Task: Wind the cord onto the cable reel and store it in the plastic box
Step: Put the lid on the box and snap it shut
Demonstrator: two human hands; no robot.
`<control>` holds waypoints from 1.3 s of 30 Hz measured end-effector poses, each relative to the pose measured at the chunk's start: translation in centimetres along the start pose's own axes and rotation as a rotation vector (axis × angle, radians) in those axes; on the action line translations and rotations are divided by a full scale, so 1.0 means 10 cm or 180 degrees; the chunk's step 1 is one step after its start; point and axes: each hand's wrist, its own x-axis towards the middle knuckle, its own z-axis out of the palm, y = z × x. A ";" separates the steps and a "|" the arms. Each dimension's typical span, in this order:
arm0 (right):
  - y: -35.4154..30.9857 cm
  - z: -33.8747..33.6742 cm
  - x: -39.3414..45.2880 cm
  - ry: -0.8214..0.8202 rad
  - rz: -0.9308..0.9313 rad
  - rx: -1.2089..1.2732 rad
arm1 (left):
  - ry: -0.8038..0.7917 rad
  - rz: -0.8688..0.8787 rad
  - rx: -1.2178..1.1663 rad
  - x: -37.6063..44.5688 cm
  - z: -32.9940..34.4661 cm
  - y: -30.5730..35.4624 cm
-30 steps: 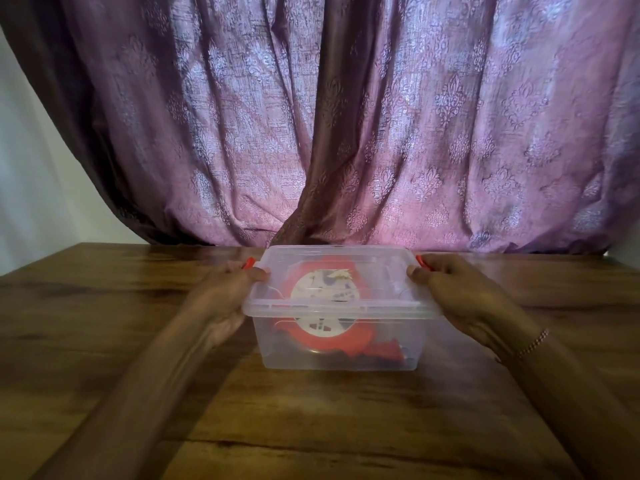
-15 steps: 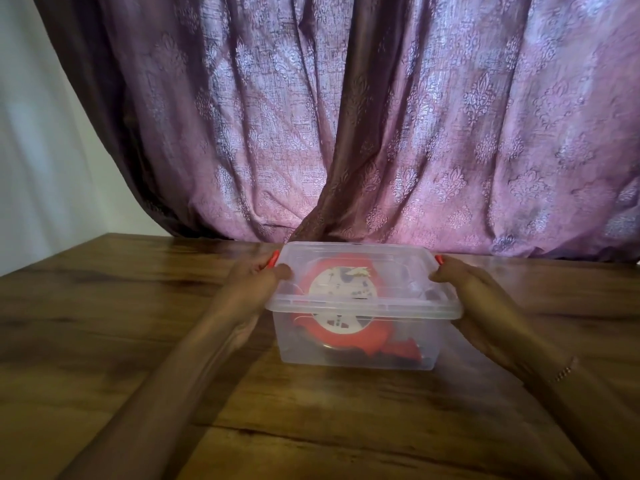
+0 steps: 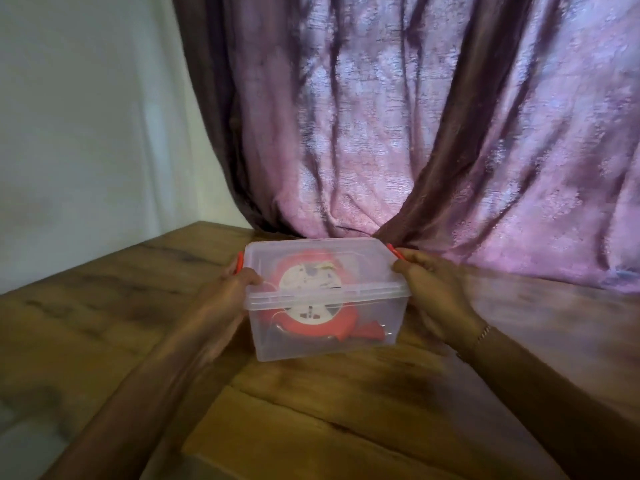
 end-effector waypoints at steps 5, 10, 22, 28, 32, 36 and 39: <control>-0.07 0.93 0.22 -0.0570 -0.0106 -0.0132 | 0.0574 0.0178 -0.0205 0.09 -0.72 -0.07; -0.12 1.99 0.41 -0.1378 0.0395 0.0216 | 0.1029 0.0623 -0.0116 0.09 -1.39 -0.16; -0.25 4.00 0.32 -0.2267 0.0977 0.0815 | 0.2256 0.0839 0.0105 0.07 -2.47 -0.23; -0.23 4.47 0.39 -0.2121 0.1062 0.0931 | 0.2457 0.0705 0.0051 0.29 -2.68 -0.22; -0.21 4.69 0.43 -0.2056 0.1039 0.1072 | 0.2504 0.0735 -0.0013 0.45 -2.83 -0.18; -0.20 4.90 0.45 -0.2039 0.1064 0.1097 | 0.2594 0.0714 -0.0108 0.55 -2.96 -0.17; -0.17 5.00 0.48 -0.2009 0.1094 0.1061 | 0.2620 0.0693 -0.0098 0.59 -3.02 -0.16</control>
